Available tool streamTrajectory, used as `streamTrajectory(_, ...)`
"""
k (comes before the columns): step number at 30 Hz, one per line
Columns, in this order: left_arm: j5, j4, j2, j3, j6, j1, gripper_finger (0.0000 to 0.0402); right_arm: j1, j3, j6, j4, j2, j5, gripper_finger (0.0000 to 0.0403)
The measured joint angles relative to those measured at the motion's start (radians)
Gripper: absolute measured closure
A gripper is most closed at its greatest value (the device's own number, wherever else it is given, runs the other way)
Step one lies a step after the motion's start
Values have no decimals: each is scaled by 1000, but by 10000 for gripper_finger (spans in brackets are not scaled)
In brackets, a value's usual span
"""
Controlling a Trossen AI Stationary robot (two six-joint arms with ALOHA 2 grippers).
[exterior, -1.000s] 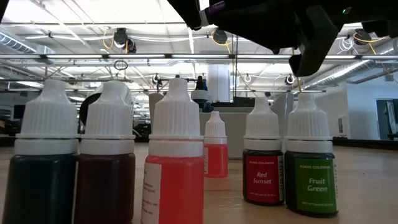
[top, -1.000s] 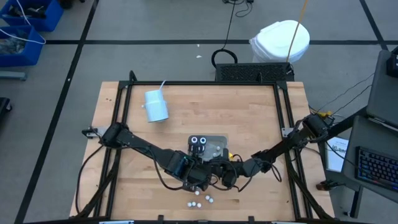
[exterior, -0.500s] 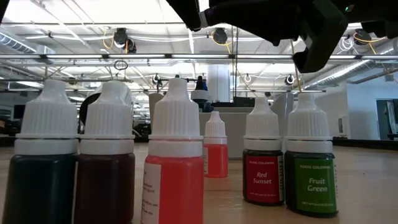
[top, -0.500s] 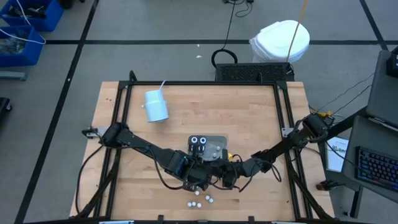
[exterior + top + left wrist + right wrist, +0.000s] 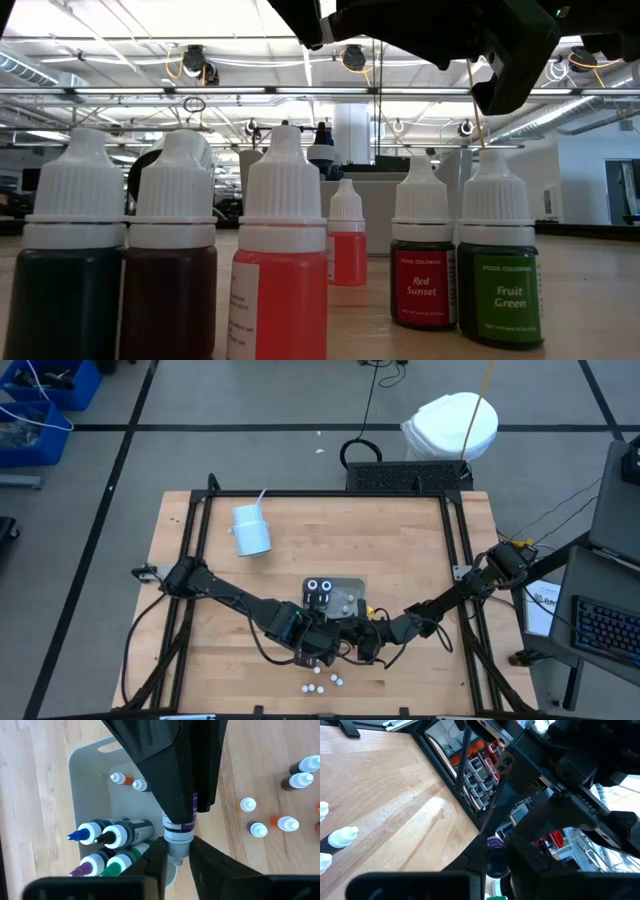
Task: Pick & Place food coloring
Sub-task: Put the left small purple food coloring bottle into the bin
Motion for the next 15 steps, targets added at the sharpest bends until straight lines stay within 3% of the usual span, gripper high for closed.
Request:
streamTrajectory(8,-3,4,0,0,12,-8,207,2,0,-4,-3,0,1,358)
streamTrajectory(15,-4,0,0,0,114,-40,141,10,0,-8,1,-1,23,358)
